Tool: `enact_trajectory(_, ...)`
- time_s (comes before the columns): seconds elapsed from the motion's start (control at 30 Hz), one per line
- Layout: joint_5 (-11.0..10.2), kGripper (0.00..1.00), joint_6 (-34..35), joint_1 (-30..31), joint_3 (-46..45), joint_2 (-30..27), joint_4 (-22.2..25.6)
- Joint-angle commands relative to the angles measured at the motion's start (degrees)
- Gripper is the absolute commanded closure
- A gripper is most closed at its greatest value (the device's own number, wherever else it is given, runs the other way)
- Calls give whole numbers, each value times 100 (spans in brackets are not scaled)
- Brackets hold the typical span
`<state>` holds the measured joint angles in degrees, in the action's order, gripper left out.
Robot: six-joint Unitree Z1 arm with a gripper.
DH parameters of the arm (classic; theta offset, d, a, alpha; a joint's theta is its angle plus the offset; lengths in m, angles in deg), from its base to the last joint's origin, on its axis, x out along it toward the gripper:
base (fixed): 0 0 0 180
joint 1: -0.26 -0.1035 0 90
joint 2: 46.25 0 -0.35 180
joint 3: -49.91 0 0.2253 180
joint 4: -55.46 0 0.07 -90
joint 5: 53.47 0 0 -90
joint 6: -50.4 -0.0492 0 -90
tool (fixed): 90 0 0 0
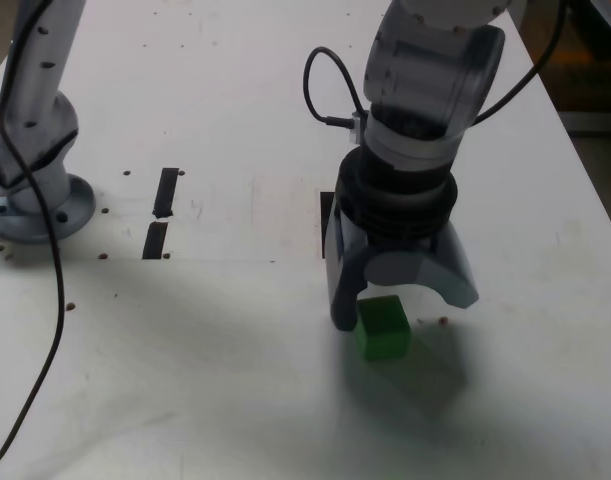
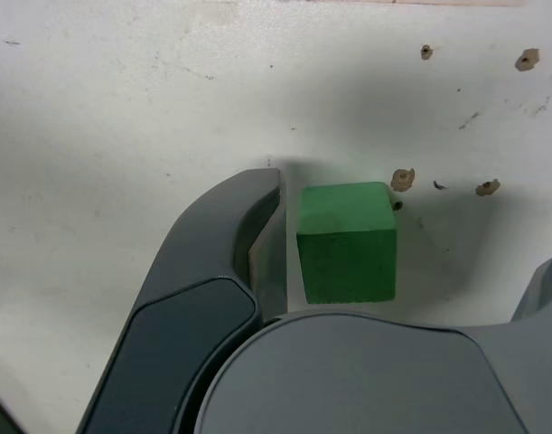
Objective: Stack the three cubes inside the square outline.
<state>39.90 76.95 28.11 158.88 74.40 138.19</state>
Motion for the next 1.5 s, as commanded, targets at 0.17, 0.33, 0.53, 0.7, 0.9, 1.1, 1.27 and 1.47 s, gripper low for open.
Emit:
enact_trajectory(0.17, 138, 1, 34, 27, -71, 108, -100)
enact_trajectory(0.33, 218, 1, 34, 59, -9, 215, -166)
enact_trajectory(0.53, 269, 1, 34, 62, -53, 279, -278)
enact_trajectory(0.7, 368, 4, 11, 62, -175, 333, -436)
enact_trajectory(0.9, 520, 13, -10, 62, -333, 380, -547)
enact_trajectory(1.1, 568, 35, -4, 62, -420, 396, -574)
enact_trajectory(1.27, 452, 64, 1, 68, -391, 385, -596)
enact_trajectory(1.47, 133, 81, 182, 172, -202, 277, -451)
